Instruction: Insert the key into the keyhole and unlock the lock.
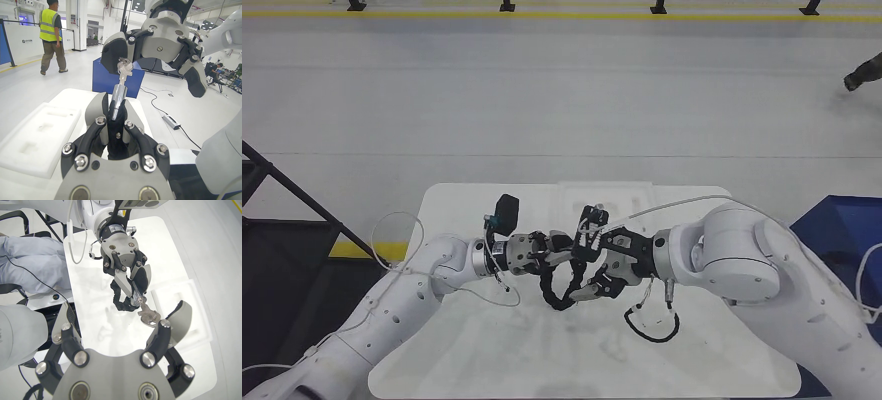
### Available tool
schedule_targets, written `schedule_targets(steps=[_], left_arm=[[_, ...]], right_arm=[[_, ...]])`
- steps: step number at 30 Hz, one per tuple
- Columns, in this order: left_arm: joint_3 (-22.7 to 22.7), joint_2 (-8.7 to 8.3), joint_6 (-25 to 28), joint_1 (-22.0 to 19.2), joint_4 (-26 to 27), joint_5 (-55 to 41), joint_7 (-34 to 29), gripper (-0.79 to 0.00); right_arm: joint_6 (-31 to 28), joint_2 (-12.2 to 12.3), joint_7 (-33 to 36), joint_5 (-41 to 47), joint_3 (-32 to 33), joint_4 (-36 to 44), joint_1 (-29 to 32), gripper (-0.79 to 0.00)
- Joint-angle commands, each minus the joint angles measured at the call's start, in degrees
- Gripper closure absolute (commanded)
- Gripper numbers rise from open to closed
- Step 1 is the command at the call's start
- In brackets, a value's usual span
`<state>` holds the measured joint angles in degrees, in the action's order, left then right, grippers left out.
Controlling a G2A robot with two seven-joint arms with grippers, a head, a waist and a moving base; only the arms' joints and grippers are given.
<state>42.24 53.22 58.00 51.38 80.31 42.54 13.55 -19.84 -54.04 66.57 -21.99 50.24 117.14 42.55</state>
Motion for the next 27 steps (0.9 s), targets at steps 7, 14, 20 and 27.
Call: schedule_targets(steps=[7,14,20,27], left_arm=[[-0.5,0.16,0.0,-0.2,0.2,1.2,0.7,0.000],[-0.6,0.09,0.0,-0.5,-0.6,1.9,1.2,0.000],[-0.9,-0.20,0.0,-0.6,-0.4,2.3,1.2,0.000],[-2.3,-0.66,0.0,-1.0,0.1,2.0,0.7,0.000]], right_arm=[[-0.5,-0.2,-0.5,0.3,-0.6,-0.7,0.2,-0.785],[-2.8,0.2,-0.9,-1.1,1.2,-0.3,0.7,-0.785],[-12.7,1.1,-0.7,-6.1,3.3,0.7,1.4,-0.785],[-17.8,1.7,-3.2,-13.7,4.5,2.1,2.8,-0.379]])
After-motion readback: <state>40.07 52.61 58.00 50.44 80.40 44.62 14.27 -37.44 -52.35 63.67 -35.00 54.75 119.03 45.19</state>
